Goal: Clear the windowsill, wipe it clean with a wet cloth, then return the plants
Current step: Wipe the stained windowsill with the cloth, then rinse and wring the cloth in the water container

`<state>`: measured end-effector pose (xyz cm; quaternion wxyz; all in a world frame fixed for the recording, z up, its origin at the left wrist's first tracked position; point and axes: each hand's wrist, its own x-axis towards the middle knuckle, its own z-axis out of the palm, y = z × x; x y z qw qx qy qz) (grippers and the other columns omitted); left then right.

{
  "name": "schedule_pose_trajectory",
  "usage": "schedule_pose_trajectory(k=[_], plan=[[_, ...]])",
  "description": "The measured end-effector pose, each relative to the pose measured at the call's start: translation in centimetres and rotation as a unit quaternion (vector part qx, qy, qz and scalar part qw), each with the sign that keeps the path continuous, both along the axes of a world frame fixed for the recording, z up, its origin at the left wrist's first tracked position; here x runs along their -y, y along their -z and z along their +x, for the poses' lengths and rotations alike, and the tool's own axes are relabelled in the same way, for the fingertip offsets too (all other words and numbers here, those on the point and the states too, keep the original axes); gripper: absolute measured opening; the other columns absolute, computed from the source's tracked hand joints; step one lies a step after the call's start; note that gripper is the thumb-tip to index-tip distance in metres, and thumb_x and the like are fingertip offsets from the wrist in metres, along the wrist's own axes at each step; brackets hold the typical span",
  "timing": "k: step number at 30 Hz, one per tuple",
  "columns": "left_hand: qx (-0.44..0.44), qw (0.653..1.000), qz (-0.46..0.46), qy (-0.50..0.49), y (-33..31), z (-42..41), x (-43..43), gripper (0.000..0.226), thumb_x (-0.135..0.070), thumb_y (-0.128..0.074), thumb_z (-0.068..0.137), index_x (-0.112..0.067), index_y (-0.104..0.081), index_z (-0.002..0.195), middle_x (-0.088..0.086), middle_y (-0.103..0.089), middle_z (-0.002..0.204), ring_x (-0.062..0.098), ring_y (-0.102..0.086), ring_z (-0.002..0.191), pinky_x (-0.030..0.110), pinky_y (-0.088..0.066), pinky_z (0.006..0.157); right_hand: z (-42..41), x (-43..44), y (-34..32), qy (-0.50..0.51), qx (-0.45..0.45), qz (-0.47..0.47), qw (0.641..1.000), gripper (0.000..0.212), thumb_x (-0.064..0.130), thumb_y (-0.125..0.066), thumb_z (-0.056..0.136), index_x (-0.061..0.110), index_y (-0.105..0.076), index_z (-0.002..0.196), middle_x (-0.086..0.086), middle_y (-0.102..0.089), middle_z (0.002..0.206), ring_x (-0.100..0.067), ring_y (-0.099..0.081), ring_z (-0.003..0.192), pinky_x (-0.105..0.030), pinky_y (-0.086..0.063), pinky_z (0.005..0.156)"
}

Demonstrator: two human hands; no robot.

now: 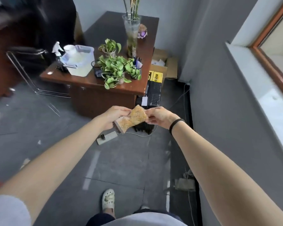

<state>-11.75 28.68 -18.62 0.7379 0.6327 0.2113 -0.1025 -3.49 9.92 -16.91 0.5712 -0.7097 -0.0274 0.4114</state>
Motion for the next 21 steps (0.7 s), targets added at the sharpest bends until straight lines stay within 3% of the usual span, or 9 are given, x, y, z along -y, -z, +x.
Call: schedule_pose_trajectory(k=[3, 7, 12, 15, 17, 19, 21], plan=[[-0.002, 1.0, 0.008, -0.004, 0.3, -0.8, -3.5, 0.019, 0.0, -0.053, 0.091, -0.011, -0.068, 0.093, 0.003, -0.073, 0.079, 0.011, -0.069, 0.07, 0.021, -0.056, 0.064, 0.1, -4.4, 0.3, 0.01, -0.016, 0.001, 1.0, 0.006, 0.006, -0.059, 0.088, 0.003, -0.063, 0.091, -0.005, -0.063, 0.063, -0.014, -0.063, 0.056, -0.026, -0.058, 0.063], [0.01, 0.997, 0.064, -0.033, 0.3, -0.6, -8.8, 0.024, 0.008, -0.05, 0.089, -0.01, -0.066, 0.09, 0.005, -0.068, 0.076, 0.013, -0.065, 0.068, 0.019, -0.053, 0.059, 0.9, -11.3, 0.3, 0.05, -0.032, 0.018, 0.998, 0.027, 0.007, -0.058, 0.089, -0.002, -0.055, 0.114, -0.004, -0.061, 0.058, -0.015, -0.064, 0.048, -0.029, -0.058, 0.056], [0.015, 0.988, 0.132, -0.084, -0.7, 0.8, -17.1, 0.033, 0.014, -0.044, 0.087, -0.01, -0.064, 0.08, 0.009, -0.062, 0.074, 0.017, -0.059, 0.066, 0.017, -0.049, 0.051, 1.7, -20.7, -0.6, 0.086, -0.055, 0.048, 0.994, 0.01, 0.005, -0.054, 0.09, 0.003, -0.055, 0.099, 0.003, -0.051, 0.038, -0.013, -0.06, 0.037, -0.035, -0.054, 0.066], [0.007, 0.987, 0.131, -0.095, -1.6, 1.5, -22.3, 0.024, 0.008, -0.047, 0.09, -0.007, -0.065, 0.094, 0.009, -0.064, 0.08, 0.017, -0.062, 0.07, 0.019, -0.051, 0.053, 2.1, -25.8, -1.1, 0.085, -0.063, 0.057, 0.993, 0.003, 0.008, -0.056, 0.09, 0.005, -0.058, 0.088, 0.002, -0.053, 0.04, -0.011, -0.057, 0.035, -0.034, -0.053, 0.069], [0.002, 0.988, 0.12, -0.1, -2.0, 2.0, -25.0, 0.024, 0.005, -0.049, 0.091, -0.008, -0.064, 0.105, 0.009, -0.066, 0.085, 0.017, -0.063, 0.073, 0.022, -0.053, 0.057, 2.6, -28.4, -1.5, 0.083, -0.068, 0.057, 0.993, 0.011, 0.008, -0.056, 0.09, 0.007, -0.053, 0.079, -0.001, -0.055, 0.048, -0.01, -0.056, 0.035, -0.034, -0.053, 0.071], [0.004, 0.989, 0.099, -0.105, -2.2, 2.8, -27.7, 0.022, 0.005, -0.05, 0.092, -0.009, -0.063, 0.104, 0.009, -0.066, 0.086, 0.018, -0.063, 0.074, 0.023, -0.053, 0.058, 3.7, -30.8, -1.8, 0.077, -0.071, 0.065, 0.992, 0.014, 0.008, -0.054, 0.09, 0.008, -0.052, 0.077, -0.004, -0.052, 0.061, -0.01, -0.057, 0.037, -0.034, -0.053, 0.074], [0.008, 0.991, 0.086, -0.107, -2.3, 4.0, -29.8, 0.02, 0.005, -0.05, 0.092, -0.01, -0.062, 0.096, 0.01, -0.065, 0.086, 0.018, -0.062, 0.073, 0.024, -0.052, 0.058, 5.0, -32.8, -1.9, 0.079, -0.079, 0.078, 0.991, 0.015, 0.008, -0.051, 0.091, 0.008, -0.053, 0.076, -0.003, -0.052, 0.06, -0.011, -0.059, 0.039, -0.036, -0.053, 0.077]])
